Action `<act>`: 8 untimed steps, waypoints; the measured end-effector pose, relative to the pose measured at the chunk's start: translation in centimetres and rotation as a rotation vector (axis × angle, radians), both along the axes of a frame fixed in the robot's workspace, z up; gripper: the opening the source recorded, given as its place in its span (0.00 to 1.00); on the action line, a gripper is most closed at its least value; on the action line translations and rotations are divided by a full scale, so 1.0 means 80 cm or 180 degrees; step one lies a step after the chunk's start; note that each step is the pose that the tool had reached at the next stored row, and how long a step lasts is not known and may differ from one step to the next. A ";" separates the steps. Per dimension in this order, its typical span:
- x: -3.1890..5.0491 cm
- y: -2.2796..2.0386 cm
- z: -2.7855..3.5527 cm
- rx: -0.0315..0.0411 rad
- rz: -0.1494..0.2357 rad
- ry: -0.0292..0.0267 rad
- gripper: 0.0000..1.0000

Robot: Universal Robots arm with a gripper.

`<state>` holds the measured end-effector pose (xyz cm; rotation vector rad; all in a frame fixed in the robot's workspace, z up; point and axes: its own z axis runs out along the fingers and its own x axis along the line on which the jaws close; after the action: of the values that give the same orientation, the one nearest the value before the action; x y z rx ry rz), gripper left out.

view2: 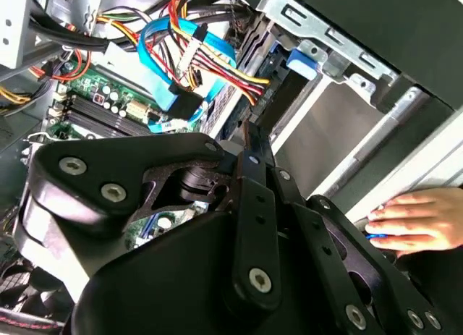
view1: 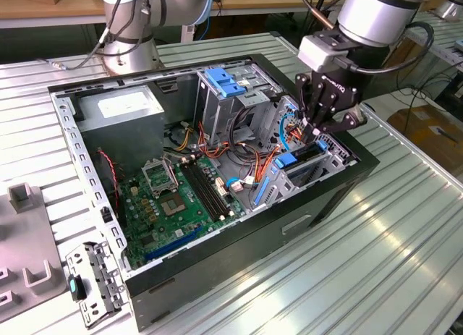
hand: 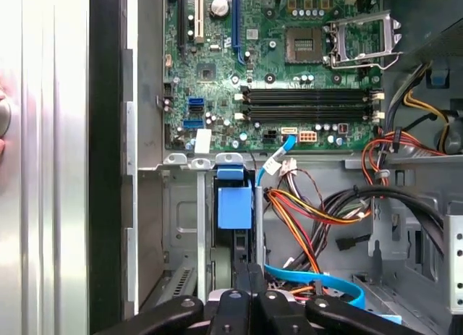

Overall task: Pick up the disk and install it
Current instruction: 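Insert the second disk wire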

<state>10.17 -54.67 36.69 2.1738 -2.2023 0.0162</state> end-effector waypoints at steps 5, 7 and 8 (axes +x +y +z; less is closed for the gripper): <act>0.001 0.0008 0.0284 0.0000 0.0000 0.0000 0.11; 0.002 0.0037 0.0397 -0.0048 0.0000 0.0000 0.11; 0.002 0.0068 0.0410 -0.0096 0.0000 0.0002 0.11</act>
<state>10.35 -54.13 39.97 2.1580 -2.1871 0.0484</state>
